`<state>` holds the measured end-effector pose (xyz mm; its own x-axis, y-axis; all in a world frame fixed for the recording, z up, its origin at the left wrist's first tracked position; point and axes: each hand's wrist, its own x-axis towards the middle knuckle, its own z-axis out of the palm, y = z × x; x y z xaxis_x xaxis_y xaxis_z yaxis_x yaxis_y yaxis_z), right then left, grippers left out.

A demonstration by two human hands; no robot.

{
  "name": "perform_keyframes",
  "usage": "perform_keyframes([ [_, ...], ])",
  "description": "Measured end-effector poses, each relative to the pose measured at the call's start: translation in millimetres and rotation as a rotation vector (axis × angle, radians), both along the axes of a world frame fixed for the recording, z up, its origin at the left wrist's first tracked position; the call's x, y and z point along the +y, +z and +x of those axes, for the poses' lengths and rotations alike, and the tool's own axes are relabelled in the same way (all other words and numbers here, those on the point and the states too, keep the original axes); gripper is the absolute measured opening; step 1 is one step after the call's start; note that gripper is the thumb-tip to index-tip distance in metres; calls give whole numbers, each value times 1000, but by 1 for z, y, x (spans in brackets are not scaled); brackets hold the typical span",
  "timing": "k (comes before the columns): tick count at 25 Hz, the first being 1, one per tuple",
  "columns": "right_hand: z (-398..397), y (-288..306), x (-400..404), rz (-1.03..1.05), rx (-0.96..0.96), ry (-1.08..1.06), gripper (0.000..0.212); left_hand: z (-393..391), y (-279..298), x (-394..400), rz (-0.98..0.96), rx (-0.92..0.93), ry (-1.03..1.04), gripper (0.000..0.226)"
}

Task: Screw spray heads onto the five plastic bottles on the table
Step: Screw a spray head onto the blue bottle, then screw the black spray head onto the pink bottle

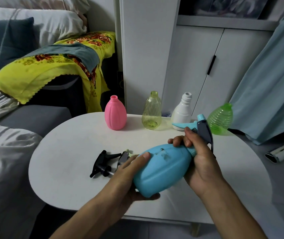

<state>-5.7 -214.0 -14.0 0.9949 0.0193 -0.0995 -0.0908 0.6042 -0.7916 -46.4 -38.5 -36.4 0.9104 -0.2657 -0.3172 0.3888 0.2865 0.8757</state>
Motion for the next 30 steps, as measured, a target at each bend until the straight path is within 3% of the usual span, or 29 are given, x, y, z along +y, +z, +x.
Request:
perform_keyframes([
  [2,4,-6,7,-113,42,-127,38,5,-4,0,358,-157,157,44],
  [4,4,-9,19,-263,44,-239,36,2,-4,-1,688,-478,185,59],
  [6,0,-7,32,-324,-12,-244,28,-4,-8,-3,917,-769,112,83],
  [8,-4,-4,41,-336,-84,-157,27,-4,-13,-2,1030,-874,128,100],
  [11,-7,-2,52,-374,-228,58,32,4,-10,15,1036,-910,278,95],
  [14,-8,-8,59,-623,-242,122,53,27,3,53,1047,-887,381,89],
  [19,-5,-28,57,-805,-126,109,24,118,9,146,774,-500,577,93],
  [25,-6,-27,60,-1027,-227,163,25,192,-49,200,738,-405,652,87],
  [30,-3,-30,63,-1118,-215,147,34,224,-72,205,713,-468,617,81],
])
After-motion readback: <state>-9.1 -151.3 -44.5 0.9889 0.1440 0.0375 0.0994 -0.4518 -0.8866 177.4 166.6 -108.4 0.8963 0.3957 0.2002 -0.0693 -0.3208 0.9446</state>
